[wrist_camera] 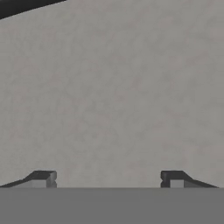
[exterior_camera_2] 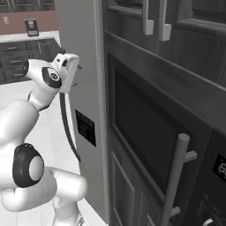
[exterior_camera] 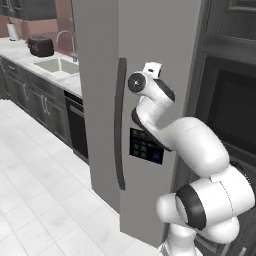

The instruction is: Take the squash and carrot from the second highest rack and move them to the highest rack where the steak and squash are located, to maximize freezer space. Close the freezer door after rearranging.

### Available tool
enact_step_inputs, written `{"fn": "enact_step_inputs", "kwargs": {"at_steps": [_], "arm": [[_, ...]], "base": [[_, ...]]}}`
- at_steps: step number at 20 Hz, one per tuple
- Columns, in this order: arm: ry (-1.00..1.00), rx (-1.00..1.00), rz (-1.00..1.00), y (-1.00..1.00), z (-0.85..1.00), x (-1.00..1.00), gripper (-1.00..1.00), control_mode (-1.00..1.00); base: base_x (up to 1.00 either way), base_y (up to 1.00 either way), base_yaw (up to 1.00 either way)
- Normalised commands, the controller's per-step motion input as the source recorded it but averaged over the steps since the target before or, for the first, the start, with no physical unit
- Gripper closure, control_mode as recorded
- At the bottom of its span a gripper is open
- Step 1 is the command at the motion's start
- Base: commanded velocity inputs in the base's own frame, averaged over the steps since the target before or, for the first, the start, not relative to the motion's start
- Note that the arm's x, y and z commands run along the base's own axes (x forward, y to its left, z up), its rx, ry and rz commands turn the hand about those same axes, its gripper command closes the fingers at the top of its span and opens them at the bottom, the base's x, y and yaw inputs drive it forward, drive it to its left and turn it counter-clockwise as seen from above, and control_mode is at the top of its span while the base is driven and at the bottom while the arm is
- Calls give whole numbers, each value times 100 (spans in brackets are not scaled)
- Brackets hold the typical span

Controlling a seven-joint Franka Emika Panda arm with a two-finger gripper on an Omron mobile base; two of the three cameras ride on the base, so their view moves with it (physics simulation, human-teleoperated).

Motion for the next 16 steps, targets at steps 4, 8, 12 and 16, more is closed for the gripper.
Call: {"fn": "enact_step_inputs", "kwargs": {"at_steps": [4, 8, 12, 16], "arm": [[0, 0, -27, -57, -11, 40, -100, -100], [1, 0, -24, -56, -12, 27, -100, -100], [4, 0, -25, -52, -17, 12, -100, -100], [4, 0, -26, -51, -19, 6, -100, -100]], "base": [[0, 0, 0], [0, 0, 0], [0, 0, 0], [0, 0, 0]]}}
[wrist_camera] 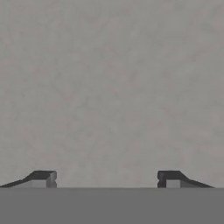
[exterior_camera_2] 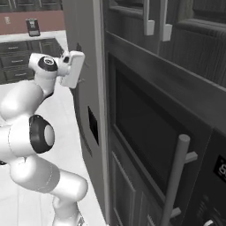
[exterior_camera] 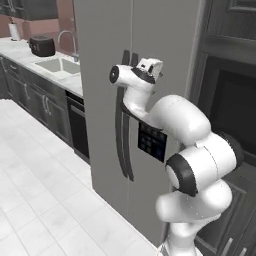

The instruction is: Take the squash and carrot from the second highest rack and move them to the highest rack where the steak and squash are located, to maximize freezer space. Close the freezer door after rearranging.

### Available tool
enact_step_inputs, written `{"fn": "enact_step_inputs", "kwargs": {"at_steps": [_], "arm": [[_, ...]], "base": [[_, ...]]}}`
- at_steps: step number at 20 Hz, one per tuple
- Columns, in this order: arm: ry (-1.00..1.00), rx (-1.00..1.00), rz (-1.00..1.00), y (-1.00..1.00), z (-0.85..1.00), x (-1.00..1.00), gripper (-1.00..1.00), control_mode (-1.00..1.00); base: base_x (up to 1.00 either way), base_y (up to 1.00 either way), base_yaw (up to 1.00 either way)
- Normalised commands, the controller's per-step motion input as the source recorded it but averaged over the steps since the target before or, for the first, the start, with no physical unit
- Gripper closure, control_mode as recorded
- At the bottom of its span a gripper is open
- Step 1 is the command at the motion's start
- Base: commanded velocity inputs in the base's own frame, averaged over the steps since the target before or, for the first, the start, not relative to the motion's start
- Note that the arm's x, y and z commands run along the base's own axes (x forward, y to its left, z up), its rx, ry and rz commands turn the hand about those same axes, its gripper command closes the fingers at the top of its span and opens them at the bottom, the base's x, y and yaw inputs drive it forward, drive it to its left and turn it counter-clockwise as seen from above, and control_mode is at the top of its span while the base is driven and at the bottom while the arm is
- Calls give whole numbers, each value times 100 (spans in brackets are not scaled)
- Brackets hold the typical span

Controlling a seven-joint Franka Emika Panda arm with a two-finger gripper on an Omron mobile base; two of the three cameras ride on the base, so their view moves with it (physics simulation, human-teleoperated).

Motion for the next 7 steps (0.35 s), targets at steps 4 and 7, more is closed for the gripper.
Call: {"fn": "enact_step_inputs", "kwargs": {"at_steps": [4, 7], "arm": [[1, 1, -30, -34, -12, -4, -100, -100], [0, 3, -31, -8, -5, -25, -100, -100]], "base": [[0, 0, 0], [0, 0, 0]]}}
